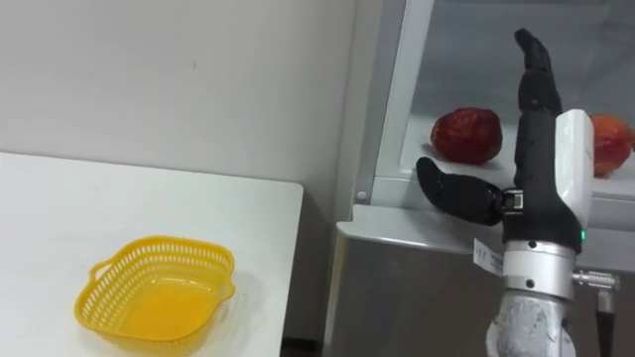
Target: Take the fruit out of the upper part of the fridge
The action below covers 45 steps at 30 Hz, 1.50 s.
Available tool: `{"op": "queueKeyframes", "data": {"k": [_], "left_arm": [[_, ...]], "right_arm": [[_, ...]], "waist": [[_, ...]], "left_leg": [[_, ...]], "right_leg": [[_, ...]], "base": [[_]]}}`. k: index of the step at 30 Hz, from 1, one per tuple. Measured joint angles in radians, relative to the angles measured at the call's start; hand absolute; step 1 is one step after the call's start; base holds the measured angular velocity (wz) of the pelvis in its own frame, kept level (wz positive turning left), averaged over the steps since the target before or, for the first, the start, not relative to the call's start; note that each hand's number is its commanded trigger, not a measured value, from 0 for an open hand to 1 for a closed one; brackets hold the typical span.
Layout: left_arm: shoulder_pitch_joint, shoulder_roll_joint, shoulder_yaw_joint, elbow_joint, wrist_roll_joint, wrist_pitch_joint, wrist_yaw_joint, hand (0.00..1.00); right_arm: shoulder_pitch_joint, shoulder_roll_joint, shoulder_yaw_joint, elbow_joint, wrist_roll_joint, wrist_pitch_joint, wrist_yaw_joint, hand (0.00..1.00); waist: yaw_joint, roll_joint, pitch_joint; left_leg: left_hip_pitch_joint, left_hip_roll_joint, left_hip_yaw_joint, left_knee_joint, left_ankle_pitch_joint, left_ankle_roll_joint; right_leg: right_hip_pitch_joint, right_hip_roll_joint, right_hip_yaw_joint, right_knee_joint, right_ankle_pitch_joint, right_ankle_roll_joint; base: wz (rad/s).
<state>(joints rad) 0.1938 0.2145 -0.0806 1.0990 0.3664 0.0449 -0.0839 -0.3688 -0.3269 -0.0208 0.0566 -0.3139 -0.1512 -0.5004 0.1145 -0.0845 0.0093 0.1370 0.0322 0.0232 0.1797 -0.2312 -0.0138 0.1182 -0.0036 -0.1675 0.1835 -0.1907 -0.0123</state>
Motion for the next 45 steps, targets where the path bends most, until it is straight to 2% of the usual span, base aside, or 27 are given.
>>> {"op": "queueKeyframes", "data": {"k": [7, 11, 21, 24, 26, 29, 35, 37, 42, 45], "left_arm": [[0.001, 0.0, 0.004, 0.0, 0.001, 0.0, -0.018, 0.0], [0.001, 0.0, 0.014, 0.001, 0.002, 0.0, -0.034, 0.0], [0.011, -0.001, 0.038, 0.003, 0.0, 0.0, -0.036, 0.0], [0.017, -0.001, 0.044, 0.001, 0.001, 0.0, -0.036, 0.0], [0.016, 0.0, 0.061, -0.003, 0.0, 0.0, -0.035, 0.0], [0.018, 0.004, 0.078, -0.006, -0.001, 0.001, -0.031, 0.0], [0.021, 0.01, 0.078, -0.017, 0.0, 0.002, -0.028, 0.0], [0.029, 0.013, 0.078, -0.018, -0.001, 0.003, -0.028, 0.0], [0.034, 0.014, 0.079, -0.02, 0.0, 0.02, -0.029, 0.0], [0.041, 0.015, 0.079, -0.034, -0.001, 0.023, -0.033, 0.0]], "right_arm": [[-0.004, -0.004, -0.001, 0.017, 0.004, 0.0, 0.049, 0.0], [-0.004, -0.038, -0.001, 0.017, 0.014, 0.0, 0.07, 0.0], [-0.004, -0.067, -0.003, 0.039, 0.038, 0.0, 0.096, 0.0], [-0.004, -0.089, -0.003, 0.041, 0.061, 0.0, 0.11, 0.0], [-0.005, -0.114, -0.003, 0.041, 0.093, 0.001, 0.12, 0.0], [-0.009, -0.135, -0.002, 0.05, 0.127, 0.003, 0.142, 0.0], [-0.067, -0.147, -0.003, 0.118, 0.187, 0.025, 0.179, 0.0], [-0.091, -0.148, -0.004, 0.138, 0.192, 0.041, 0.19, 0.0], [-0.123, -0.159, -0.011, 0.167, 0.199, 0.046, 0.217, 0.0], [-0.123, -0.184, -0.011, 0.166, 0.218, 0.053, 0.231, 0.0]], "waist": [[0.0, 0.0, -0.0006], [0.0, 0.002, -0.0041], [-0.008, 0.008, -0.0075], [-0.011, 0.006, -0.0084], [-0.013, -0.002, -0.0114], [-0.019, -0.016, -0.0084], [-0.031, -0.036, -0.0034], [-0.034, -0.038, -0.0032], [-0.04, -0.038, -0.0042], [-0.043, -0.037, -0.0057]], "left_leg": [[-0.006, -0.002, 0.0, 0.013, 0.0, 0.0], [-0.008, -0.005, -0.002, 0.014, 0.0, 0.0], [-0.006, -0.005, -0.002, 0.017, 0.0, 0.0], [-0.012, -0.006, -0.002, 0.017, 0.0, 0.0], [-0.02, -0.006, -0.002, 0.017, 0.001, 0.001], [-0.02, -0.006, -0.002, 0.017, 0.001, 0.001], [-0.021, -0.006, -0.003, 0.019, 0.001, 0.001], [-0.023, -0.007, -0.007, 0.019, 0.001, 0.001], [-0.03, -0.007, -0.012, 0.02, 0.001, 0.001], [-0.039, -0.008, -0.022, 0.026, 0.001, 0.001]], "right_leg": [[0.003, -0.001, -0.001, 0.002, 0.001, -0.003], [0.004, -0.004, -0.002, 0.003, 0.001, -0.003], [0.001, -0.006, -0.006, 0.004, 0.002, -0.002], [-0.006, -0.007, -0.005, 0.005, 0.002, -0.002], [-0.014, -0.007, -0.005, 0.006, 0.002, -0.002], [-0.013, -0.007, -0.003, 0.006, 0.002, -0.002], [-0.013, -0.008, -0.006, 0.006, 0.002, -0.002], [-0.013, -0.008, -0.009, 0.006, 0.002, -0.002], [-0.016, -0.008, -0.014, 0.005, 0.002, -0.002], [-0.018, -0.01, -0.025, 0.005, 0.002, -0.002]], "base": [[0.0], [0.0], [0.0], [0.0], [0.0], [0.0], [0.0], [0.04], [0.03], [0.1]]}}
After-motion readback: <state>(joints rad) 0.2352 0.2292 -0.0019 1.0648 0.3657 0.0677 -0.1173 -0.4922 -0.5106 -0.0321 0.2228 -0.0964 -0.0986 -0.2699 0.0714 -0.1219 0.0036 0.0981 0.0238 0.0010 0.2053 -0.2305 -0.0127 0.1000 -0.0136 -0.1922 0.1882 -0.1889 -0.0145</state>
